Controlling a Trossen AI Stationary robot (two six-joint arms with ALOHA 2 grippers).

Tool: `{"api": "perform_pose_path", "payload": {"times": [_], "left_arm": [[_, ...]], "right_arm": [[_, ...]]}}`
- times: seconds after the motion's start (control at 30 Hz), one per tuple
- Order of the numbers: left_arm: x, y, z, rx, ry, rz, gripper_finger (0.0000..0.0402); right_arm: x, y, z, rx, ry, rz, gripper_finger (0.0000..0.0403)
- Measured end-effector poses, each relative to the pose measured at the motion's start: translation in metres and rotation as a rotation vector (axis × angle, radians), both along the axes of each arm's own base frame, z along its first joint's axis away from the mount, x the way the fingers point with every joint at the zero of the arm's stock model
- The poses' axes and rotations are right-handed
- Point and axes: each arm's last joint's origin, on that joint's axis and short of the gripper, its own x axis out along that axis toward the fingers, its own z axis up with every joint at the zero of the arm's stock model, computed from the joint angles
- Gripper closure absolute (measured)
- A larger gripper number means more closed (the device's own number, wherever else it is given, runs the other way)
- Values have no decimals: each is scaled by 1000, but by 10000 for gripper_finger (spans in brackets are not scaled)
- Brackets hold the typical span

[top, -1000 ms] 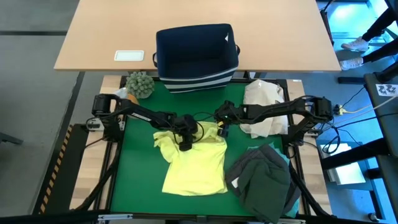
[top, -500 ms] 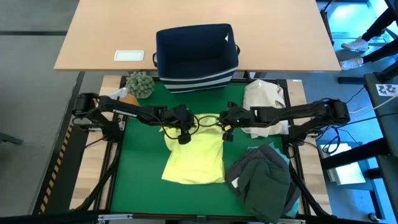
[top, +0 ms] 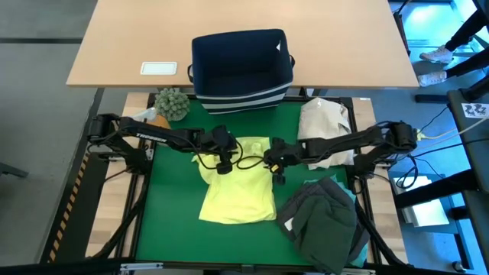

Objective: Fold laundry
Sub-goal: Fold the yellow shirt on the table

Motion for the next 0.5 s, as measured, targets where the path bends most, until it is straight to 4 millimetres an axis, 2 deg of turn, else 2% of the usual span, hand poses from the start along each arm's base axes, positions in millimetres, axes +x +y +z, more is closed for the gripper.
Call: {"api": "perform_pose_path", "payload": {"times": [0.23, 0.4, 0.5], "left_arm": [[1, -5, 3, -13, -9, -20, 246], [4, -25, -4, -46, 19, -100, 234], [6, -37, -12, 15, 58, -84, 233]], "right_arm": [[7, 2, -20, 14, 49, -7, 290], [8, 1, -23, 2, 58, -20, 290], [8, 0, -23, -12, 55, -31, 290]]}}
